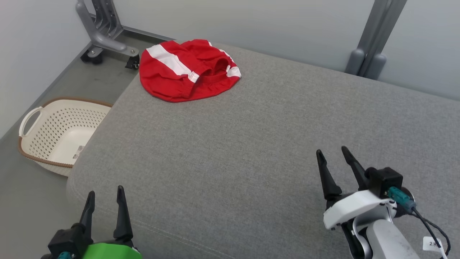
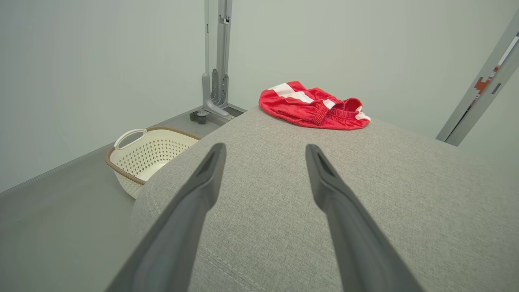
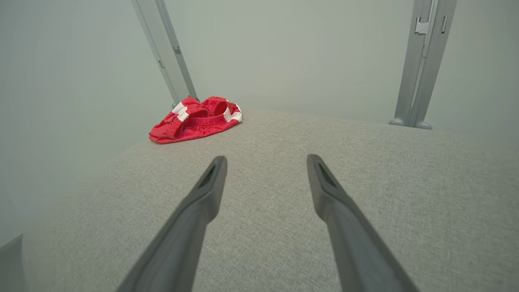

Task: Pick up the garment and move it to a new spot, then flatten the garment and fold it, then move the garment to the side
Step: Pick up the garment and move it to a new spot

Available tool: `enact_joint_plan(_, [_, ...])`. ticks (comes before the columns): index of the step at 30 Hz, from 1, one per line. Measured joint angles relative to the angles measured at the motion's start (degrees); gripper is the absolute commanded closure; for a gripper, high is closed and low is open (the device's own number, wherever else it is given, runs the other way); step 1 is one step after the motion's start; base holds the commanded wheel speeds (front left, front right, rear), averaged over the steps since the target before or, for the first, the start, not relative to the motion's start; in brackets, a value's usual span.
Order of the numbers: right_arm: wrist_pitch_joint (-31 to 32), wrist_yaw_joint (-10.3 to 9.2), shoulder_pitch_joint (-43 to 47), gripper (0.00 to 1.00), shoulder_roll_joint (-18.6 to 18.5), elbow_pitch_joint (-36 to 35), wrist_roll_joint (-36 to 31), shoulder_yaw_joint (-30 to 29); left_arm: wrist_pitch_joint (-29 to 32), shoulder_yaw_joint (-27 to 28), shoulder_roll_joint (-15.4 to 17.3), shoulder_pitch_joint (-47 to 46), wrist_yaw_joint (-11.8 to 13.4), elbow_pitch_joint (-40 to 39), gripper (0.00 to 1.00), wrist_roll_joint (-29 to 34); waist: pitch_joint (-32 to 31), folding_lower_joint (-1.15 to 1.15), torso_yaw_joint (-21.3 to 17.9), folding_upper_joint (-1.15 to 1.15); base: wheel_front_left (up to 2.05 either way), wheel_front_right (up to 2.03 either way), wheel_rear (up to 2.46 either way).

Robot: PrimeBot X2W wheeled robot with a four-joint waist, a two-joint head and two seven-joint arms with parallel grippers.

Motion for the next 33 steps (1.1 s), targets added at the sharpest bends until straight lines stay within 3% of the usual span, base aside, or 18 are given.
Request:
enact_joint_plan(4, [0.36,0.0,-2.05,0.0,0.01,-2.07,-2.45,-1.0,0.0,0.92,0.12,-1.92,-0.03,-0.56,0.0,0.18,2.08,0.0,-0.73,0.0,0.0,0.0,0.0])
enact_joint_plan(8, [1.71,0.0,-4.22,0.0,0.01,-4.98,-5.3,-2.48,0.0,1.88,2.58,-7.89,-0.57,-1.46,0.0,2.08,4.83,0.0,-1.94,0.0,0.0,0.0,0.0])
enact_joint_plan(18, [5.49,0.0,-8.03,0.0,-0.01,-15.08,-11.87,-4.52,6.0,3.39,14.72,-32.25,-2.72,1.46,0.0,3.55,13.41,0.0,-6.82,0.0,0.0,0.0,0.0])
enact_joint_plan(26, [8.44,0.0,-8.94,0.0,-1.23,-24.83,-14.21,-7.47,14.71,3.69,21.14,-49.27,-4.03,13.49,0.0,1.15,21.68,0.0,-12.07,0.0,0.0,0.0,0.0])
enact_joint_plan(33, [10.17,0.0,-8.37,0.0,-1.62,-30.09,-14.74,-9.49,18.2,-1.79,21.3,-54.42,-4.66,24.41,0.0,-1.12,28.56,0.01,-16.57,0.0,0.0,0.0,0.0])
